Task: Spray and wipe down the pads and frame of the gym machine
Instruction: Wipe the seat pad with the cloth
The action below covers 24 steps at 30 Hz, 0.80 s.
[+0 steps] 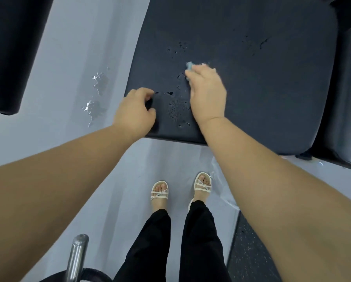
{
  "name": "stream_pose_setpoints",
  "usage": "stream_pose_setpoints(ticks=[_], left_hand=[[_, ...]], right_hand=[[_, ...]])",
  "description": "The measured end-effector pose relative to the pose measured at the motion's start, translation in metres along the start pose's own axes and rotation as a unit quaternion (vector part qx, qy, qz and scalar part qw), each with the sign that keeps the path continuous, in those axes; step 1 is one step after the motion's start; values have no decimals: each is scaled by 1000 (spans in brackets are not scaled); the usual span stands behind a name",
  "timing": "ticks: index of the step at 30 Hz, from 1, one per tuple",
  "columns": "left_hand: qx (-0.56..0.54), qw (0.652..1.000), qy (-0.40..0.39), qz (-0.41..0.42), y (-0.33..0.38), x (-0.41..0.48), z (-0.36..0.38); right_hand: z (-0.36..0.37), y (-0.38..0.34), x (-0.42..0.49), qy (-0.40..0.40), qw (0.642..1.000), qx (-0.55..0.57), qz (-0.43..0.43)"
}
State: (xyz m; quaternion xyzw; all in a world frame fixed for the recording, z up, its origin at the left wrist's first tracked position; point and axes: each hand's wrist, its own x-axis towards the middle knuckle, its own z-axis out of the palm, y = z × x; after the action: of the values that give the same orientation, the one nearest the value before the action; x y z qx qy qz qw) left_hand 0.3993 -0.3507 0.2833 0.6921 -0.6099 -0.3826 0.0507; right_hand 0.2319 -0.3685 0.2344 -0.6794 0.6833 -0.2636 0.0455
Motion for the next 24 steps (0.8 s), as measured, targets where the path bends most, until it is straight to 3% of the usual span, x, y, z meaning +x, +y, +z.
stream_pose_setpoints(ticks=[4,6,7,9,11,12,14,16,19,21,24], left_hand=[[-13,995,58,-83,-29,-16,-3],[-45,992,30,-112,-35,-23,0],[-56,991,15,-118,-37,-25,2],[-51,991,0,-121,-37,-27,4],[-39,991,-1,-131,-34,-28,5],[-33,990,-1,-138,-31,-27,5],[-12,989,-3,-145,-27,-27,5],[5,990,-6,-139,-26,-27,3],[13,991,-20,-128,-28,-26,-1],[14,992,-30,-124,-30,-25,-2],[27,991,-37,-125,-30,-23,-4]], right_hand=[[15,-39,-32,-133,956,31,-258],[2,-22,-22,-132,948,14,-291],[-5,-8,-15,-102,959,-7,-263],[-18,20,-2,-64,990,-42,-117],[-18,19,-3,-42,998,-35,13],[-12,4,-9,-29,999,-15,29],[8,-33,-31,-39,996,6,-74],[18,-58,-55,-112,969,34,-217],[2,-46,-40,-162,942,16,-292],[-8,-26,-15,-147,968,-35,-202],[-4,-10,10,-71,994,-62,54]])
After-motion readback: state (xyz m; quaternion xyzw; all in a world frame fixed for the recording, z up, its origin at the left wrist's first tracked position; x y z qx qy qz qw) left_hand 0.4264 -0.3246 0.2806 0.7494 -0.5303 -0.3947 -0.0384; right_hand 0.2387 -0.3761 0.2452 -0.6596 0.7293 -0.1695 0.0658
